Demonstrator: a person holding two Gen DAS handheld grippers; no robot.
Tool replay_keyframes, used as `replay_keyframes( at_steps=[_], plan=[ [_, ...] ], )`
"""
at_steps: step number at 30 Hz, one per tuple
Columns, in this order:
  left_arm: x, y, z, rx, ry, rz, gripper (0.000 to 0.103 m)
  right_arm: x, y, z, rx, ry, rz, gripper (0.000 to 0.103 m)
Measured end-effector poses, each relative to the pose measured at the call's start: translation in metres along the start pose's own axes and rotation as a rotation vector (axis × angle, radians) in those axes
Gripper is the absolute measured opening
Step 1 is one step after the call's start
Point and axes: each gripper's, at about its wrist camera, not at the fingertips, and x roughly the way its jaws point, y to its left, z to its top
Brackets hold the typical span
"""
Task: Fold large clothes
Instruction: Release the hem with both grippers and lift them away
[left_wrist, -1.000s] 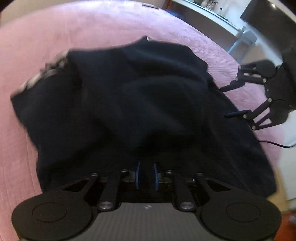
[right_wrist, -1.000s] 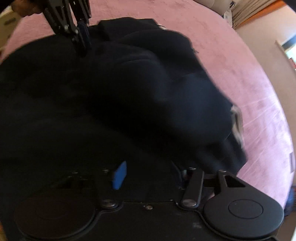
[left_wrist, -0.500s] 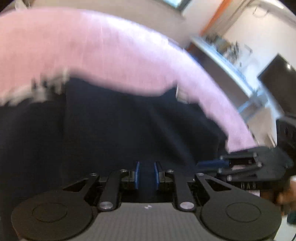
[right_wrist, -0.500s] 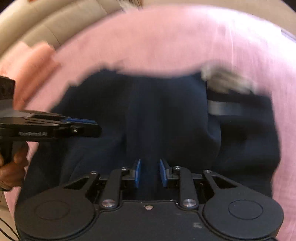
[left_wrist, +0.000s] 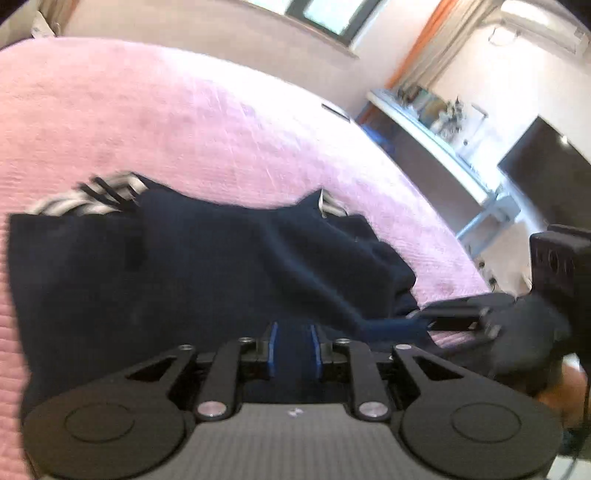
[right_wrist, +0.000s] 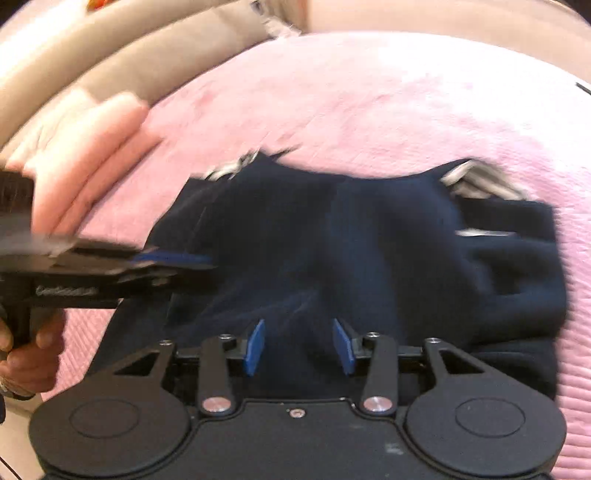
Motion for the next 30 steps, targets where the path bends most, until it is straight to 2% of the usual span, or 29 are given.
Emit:
replay_keyframes(
  at_steps=[3,4,6,8,10,11,13,14,16,19,23,25,26,28,30],
  plan=[
    [0.031,0.007,-0.028,0.012,0.122,0.057,0.018,0.008,-0.003,-0.030,-0.012,0.074,-0.011,0.051],
    [0.029,0.007,-0.040,0.028,0.110,0.072,0.018,0.004,-0.007,-0.034,0.000,0.100,0.000,0.050],
    [0.017,0.007,-0.042,0.007,0.088,0.060,0.017,-0.011,-0.017,-0.035,0.028,0.111,0.008,0.047],
    [0.003,0.006,-0.037,-0.032,0.079,0.031,0.017,-0.034,-0.024,-0.023,0.050,0.046,-0.006,0.047],
    [-0.014,0.007,-0.025,-0.046,0.009,0.000,0.021,-0.041,-0.036,-0.001,0.049,-0.058,-0.063,0.048],
    [-0.018,0.005,-0.018,-0.043,-0.031,0.009,0.021,-0.037,-0.041,0.011,0.042,-0.109,-0.104,0.048],
    [-0.013,0.007,-0.008,-0.038,-0.071,0.033,0.023,-0.024,-0.054,0.019,0.041,-0.109,-0.183,0.046],
    [-0.007,0.010,-0.006,-0.035,-0.065,0.056,0.023,-0.013,-0.059,0.020,0.051,-0.092,-0.217,0.044],
    [0.002,0.016,-0.010,-0.026,-0.047,0.112,0.022,-0.007,-0.069,0.009,0.078,-0.077,-0.218,0.041],
    [0.001,0.020,-0.029,-0.011,-0.037,0.141,0.023,-0.009,-0.065,-0.012,0.066,-0.071,-0.256,0.036],
    [-0.032,0.029,-0.056,0.008,-0.067,0.150,0.025,-0.032,-0.070,-0.042,0.063,-0.077,-0.289,0.039],
    [-0.047,0.028,-0.069,0.016,-0.092,0.161,0.029,-0.041,-0.065,-0.061,0.054,-0.102,-0.289,0.039],
    [-0.056,0.027,-0.075,0.018,-0.111,0.170,0.031,-0.052,-0.064,-0.067,0.043,-0.120,-0.290,0.040],
    [-0.077,0.025,-0.091,0.031,-0.147,0.177,0.034,-0.071,-0.062,-0.080,0.025,-0.147,-0.300,0.051],
    [-0.094,0.018,-0.101,0.048,-0.182,0.202,0.039,-0.093,-0.057,-0.097,0.016,-0.172,-0.315,0.054]
  ],
)
